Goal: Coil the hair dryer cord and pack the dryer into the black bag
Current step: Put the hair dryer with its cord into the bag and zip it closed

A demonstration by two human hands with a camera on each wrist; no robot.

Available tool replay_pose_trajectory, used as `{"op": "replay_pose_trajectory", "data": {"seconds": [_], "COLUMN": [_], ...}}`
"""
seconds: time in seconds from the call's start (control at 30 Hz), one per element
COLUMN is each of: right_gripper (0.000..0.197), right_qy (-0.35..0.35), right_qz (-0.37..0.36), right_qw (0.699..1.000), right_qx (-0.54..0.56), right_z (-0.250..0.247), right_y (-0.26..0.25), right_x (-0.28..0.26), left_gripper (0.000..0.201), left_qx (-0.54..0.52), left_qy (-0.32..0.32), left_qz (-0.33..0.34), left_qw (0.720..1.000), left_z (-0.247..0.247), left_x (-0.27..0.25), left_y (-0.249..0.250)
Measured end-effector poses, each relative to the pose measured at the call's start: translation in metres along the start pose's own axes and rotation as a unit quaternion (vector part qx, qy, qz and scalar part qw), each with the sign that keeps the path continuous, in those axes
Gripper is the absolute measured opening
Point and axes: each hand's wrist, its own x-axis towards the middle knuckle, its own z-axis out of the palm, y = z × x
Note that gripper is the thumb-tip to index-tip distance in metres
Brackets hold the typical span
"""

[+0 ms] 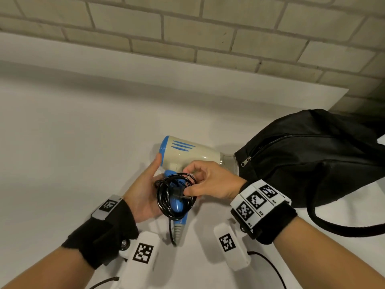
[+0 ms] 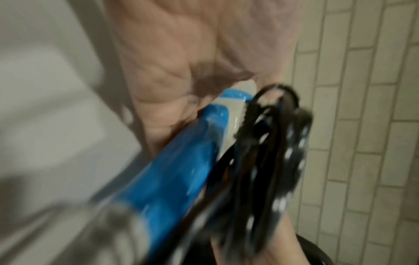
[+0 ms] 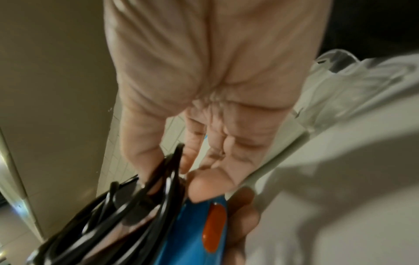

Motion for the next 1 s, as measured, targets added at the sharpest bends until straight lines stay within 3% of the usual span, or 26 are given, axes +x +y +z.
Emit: {"op": "replay_pose_trajectory", "data": {"seconds": [0.07,0.13,0.23,0.37,0.47,0.53,0.63,0.7,0.77,0.83,0.93,1.0], "right_gripper": [0.034,0.035,0.036,0.026,0.062,0.060,0.022,0.015,0.021,0.040,0.060,0.052], "right_qy": [-0.010,-0.004,0.036,0.115,0.066,-0.017,-0.031,0.000,0.007,0.016,0.057,0.090], "right_qz": [0.008,0.009,0.000,0.004,0.066,0.088,0.063,0.028,-0.013,-0.040,-0.095,-0.142], "right_qw": [1.000,1.000,0.999,0.987,0.965,0.974,0.984,0.985,0.987,0.989,0.990,0.982], "right_qx": [-0.006,-0.012,-0.009,0.111,0.244,0.207,0.166,0.171,0.161,0.141,0.087,0.083], "right_z": [-0.002,-0.004,-0.007,0.001,0.007,0.013,0.026,0.034,0.038,0.040,0.037,0.029], "right_y": [-0.002,-0.003,-0.002,0.016,0.025,0.015,-0.002,-0.005,-0.008,-0.015,-0.035,-0.053], "right_x": [0.002,0.004,0.006,-0.007,-0.019,-0.022,-0.020,-0.019,-0.018,-0.019,-0.027,-0.041], "left_gripper": [0.067,0.052,0.046,0.045,0.049,0.052,0.061,0.074,0.088,0.090,0.076,0.059], "left_qx": [0.043,0.107,0.210,0.210,0.212,0.222,0.220,0.209,0.221,0.242,0.274,0.259], "left_qy": [-0.034,-0.068,-0.014,0.041,0.060,0.067,0.070,0.082,0.090,0.084,0.059,0.072], "left_qz": [-0.009,-0.012,0.007,0.054,0.071,0.084,0.106,0.137,0.169,0.204,0.256,0.288], "left_qw": [0.998,0.992,0.977,0.975,0.973,0.969,0.967,0.965,0.956,0.945,0.925,0.919], "left_z": [0.001,0.003,0.001,0.003,0.004,0.004,0.005,0.005,0.003,0.005,0.023,0.040], "left_x": [-0.007,-0.011,-0.007,-0.003,-0.003,-0.004,-0.007,-0.013,-0.020,-0.033,-0.044,-0.040], "left_y": [0.007,0.010,0.004,-0.001,-0.006,-0.010,-0.014,-0.014,-0.013,-0.009,0.012,0.035]}}
